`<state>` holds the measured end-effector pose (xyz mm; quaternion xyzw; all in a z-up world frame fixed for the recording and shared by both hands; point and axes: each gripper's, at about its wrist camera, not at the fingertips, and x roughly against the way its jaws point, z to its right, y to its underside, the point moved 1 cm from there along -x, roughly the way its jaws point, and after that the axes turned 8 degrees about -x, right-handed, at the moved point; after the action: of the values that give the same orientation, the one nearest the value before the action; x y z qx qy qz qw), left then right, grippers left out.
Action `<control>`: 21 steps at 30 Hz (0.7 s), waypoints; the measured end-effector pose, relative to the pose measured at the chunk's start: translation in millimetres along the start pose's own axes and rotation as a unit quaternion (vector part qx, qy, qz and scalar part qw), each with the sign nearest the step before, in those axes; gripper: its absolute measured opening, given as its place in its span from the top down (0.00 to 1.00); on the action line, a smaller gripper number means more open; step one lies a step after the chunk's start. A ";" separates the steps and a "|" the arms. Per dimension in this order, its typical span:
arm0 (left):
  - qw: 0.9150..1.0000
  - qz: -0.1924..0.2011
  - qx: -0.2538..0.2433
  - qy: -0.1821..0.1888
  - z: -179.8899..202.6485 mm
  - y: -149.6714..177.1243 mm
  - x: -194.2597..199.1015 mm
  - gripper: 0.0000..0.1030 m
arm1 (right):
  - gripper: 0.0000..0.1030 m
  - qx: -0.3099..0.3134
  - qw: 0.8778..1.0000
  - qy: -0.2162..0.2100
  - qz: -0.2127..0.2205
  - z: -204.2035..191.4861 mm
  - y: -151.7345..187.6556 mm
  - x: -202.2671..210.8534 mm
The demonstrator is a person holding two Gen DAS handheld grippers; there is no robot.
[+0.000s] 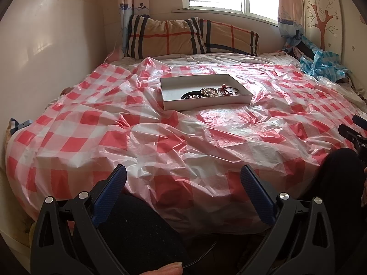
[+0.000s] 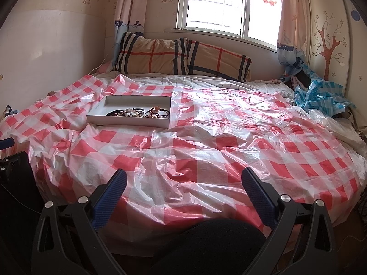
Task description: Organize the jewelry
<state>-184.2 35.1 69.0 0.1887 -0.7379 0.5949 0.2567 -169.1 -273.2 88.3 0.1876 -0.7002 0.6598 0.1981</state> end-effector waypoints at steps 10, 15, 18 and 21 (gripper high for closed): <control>1.000 0.000 -0.001 0.000 1.2 -0.3 0.3 0.07 | 0.07 0.001 1.000 0.000 0.000 -0.7 -0.5 -0.2; 1.000 0.000 0.000 0.000 2.4 -0.3 0.4 0.07 | 0.07 0.001 1.000 0.000 0.000 -1.0 -0.6 -0.2; 1.000 0.002 0.000 0.002 3.6 -0.8 0.9 0.07 | 0.07 0.001 1.000 0.001 0.000 -1.2 -0.7 -0.1; 1.000 0.004 0.000 0.006 5.3 -1.2 1.7 0.07 | 0.07 0.002 1.000 0.001 -0.001 -1.2 -0.5 -0.2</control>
<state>-185.7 29.7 70.1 0.1818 -0.7369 0.5975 0.2588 -168.7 -272.0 88.7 0.1880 -0.6989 0.6609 0.1986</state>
